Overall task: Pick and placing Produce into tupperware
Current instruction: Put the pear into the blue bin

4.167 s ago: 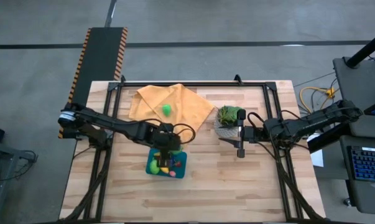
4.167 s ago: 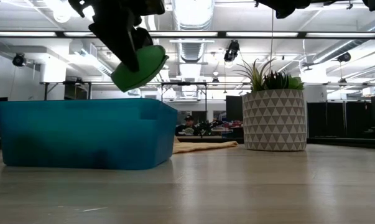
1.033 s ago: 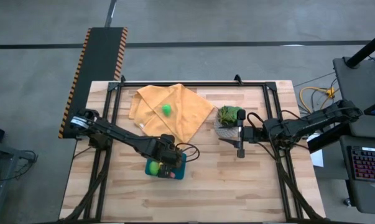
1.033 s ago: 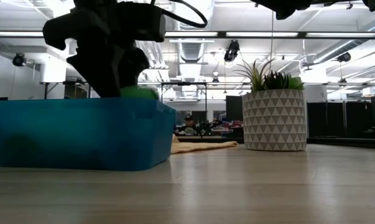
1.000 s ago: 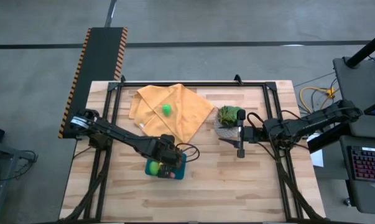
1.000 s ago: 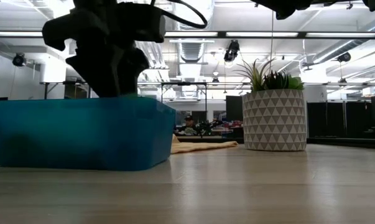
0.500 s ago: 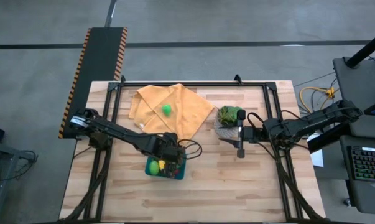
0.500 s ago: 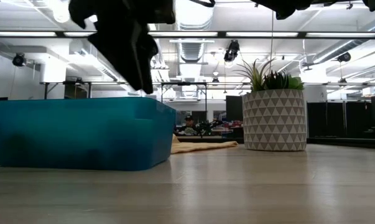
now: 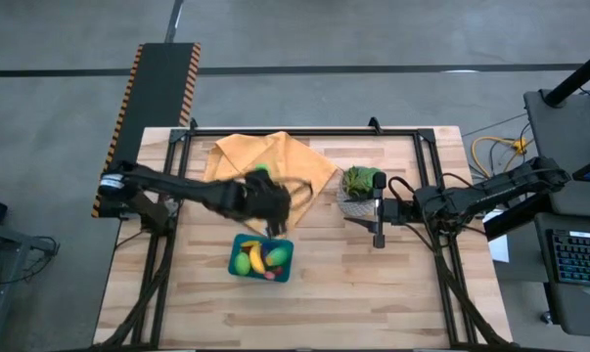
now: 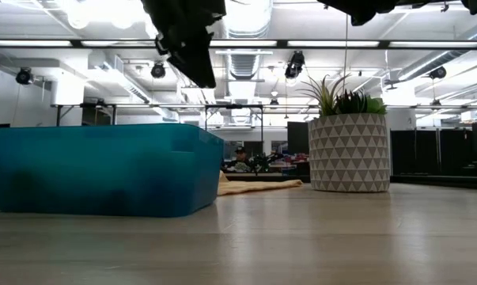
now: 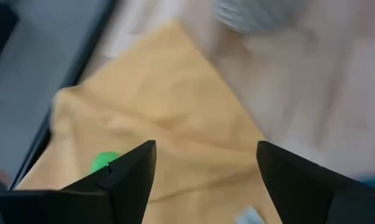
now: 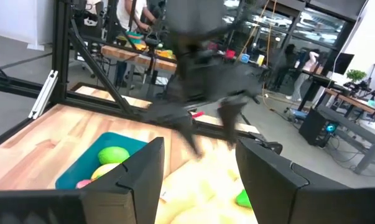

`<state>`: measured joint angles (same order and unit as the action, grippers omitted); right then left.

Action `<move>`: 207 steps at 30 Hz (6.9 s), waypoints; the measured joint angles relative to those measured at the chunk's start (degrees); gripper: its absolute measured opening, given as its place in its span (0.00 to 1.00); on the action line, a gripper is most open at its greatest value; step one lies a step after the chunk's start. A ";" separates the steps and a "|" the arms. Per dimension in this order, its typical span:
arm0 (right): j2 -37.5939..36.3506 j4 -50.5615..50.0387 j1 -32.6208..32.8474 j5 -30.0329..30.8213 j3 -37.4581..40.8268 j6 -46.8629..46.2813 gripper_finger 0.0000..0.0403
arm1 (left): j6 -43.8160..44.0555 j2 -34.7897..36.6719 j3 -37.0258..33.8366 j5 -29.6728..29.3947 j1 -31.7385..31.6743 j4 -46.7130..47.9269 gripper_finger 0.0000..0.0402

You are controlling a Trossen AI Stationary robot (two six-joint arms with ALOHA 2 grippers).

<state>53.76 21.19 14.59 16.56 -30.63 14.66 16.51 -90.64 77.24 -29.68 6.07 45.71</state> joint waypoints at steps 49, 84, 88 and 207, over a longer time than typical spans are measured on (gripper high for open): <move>0.01 0.08 0.02 -0.02 0.00 -0.68 0.48 | 12.43 3.22 -1.96 19.68 -39.52 -8.18 0.65; 0.01 0.06 0.01 -0.02 0.00 -0.73 0.48 | 34.48 0.71 -10.49 20.70 -34.37 -6.93 0.65; 0.01 0.06 0.01 -0.02 0.00 -0.74 0.48 | 35.79 -0.10 -11.35 19.45 -33.80 -10.78 0.65; 0.01 -0.90 0.02 -0.02 0.00 -2.73 0.48 | 51.09 6.51 -10.63 11.37 17.28 3.96 0.51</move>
<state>53.77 20.29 14.60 16.53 -30.63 11.92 67.60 -84.14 66.61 -18.31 23.35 49.67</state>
